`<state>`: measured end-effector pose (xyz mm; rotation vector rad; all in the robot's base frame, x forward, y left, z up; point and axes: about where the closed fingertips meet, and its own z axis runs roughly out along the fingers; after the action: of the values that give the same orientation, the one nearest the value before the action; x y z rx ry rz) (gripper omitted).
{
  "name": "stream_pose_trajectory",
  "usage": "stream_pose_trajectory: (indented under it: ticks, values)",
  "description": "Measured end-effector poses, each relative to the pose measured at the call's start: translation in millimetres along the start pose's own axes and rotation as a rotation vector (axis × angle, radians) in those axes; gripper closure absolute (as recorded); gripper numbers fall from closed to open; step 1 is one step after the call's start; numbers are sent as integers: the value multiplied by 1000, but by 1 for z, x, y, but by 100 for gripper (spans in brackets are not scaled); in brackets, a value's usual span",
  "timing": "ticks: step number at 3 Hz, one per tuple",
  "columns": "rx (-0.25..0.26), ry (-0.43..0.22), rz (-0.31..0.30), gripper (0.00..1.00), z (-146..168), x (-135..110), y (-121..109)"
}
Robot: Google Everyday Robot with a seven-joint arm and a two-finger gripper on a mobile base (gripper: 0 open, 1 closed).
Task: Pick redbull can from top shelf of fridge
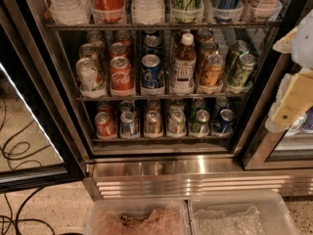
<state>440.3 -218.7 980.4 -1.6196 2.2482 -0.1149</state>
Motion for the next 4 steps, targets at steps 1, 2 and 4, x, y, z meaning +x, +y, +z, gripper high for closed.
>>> stream_pose_trajectory:
  ticks: [1,2,4]
  values:
    - [-31,-74,171,0,1,13,-2]
    - [-38,-93,172,0,-1,5,1]
    - [186,-97,360,0,-7,2,21]
